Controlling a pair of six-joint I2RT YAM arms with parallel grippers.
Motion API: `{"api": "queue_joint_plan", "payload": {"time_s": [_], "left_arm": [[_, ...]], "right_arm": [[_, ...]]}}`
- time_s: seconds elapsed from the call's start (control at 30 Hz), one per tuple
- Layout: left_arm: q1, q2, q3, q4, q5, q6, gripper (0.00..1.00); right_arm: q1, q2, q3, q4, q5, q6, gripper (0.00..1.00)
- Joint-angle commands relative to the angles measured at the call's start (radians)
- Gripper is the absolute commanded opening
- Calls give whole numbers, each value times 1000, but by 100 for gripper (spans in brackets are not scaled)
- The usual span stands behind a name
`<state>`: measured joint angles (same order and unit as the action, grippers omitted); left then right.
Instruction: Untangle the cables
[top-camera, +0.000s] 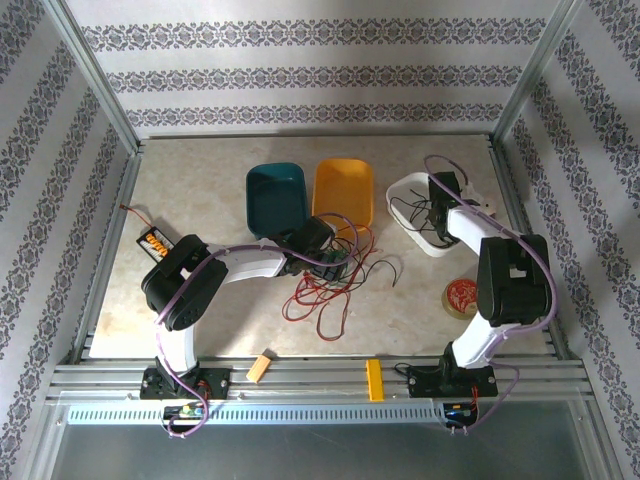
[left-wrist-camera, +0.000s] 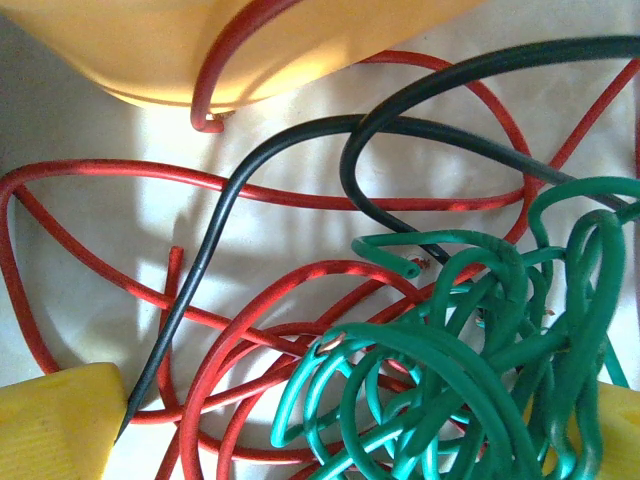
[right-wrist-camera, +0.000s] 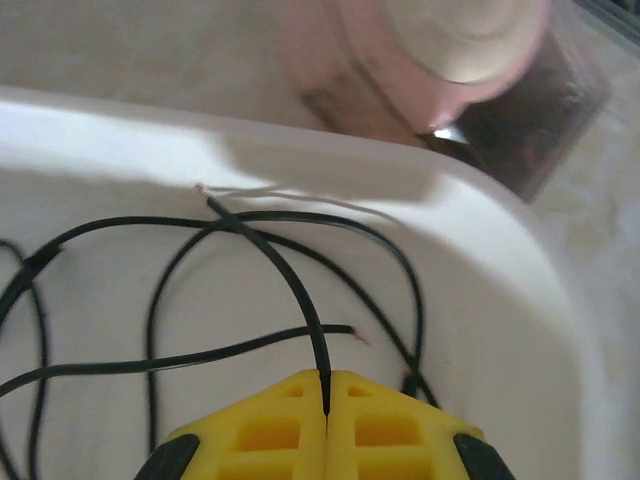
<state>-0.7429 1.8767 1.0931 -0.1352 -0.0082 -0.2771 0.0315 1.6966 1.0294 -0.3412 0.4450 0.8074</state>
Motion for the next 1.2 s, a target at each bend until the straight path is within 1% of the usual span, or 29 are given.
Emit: {"api": "queue_joint_plan", "payload": {"time_s": [0.0,0.1,0.27,0.53,0.67,0.87,0.97,1.03,1.1,1.17], "left_arm": [[13,33,-16,-147,-39,3,99],[11,36,-16,-147,-38,1,99],[10,42,-6,-150,-35,1,99],[10,50,3,-161,-27,8,99],[8,52,3,-167,-24,12,99],[8,66,13,-182,-18,19,99],[8,72,17,-185,-17,22,99],[8,74,19,-187,-16,25,99],[8,78,21,-187,-11,28,99],[8,82,24,-189,-6,30,99]], "right_arm": [[-4,-74,-31,-52,54,121,0],[-3,-124,-58,-50,133,169,0],[-2,-188,-66,-55,285,185,0],[-3,-213,-47,-58,531,198,0],[-5,-191,-6,-56,631,178,0],[-3,-99,75,-43,761,71,0],[-2,-39,115,-27,783,-22,0],[0,1,146,-27,748,-87,0],[2,41,177,-26,669,-165,0],[8,75,210,-58,567,-207,0]]}}
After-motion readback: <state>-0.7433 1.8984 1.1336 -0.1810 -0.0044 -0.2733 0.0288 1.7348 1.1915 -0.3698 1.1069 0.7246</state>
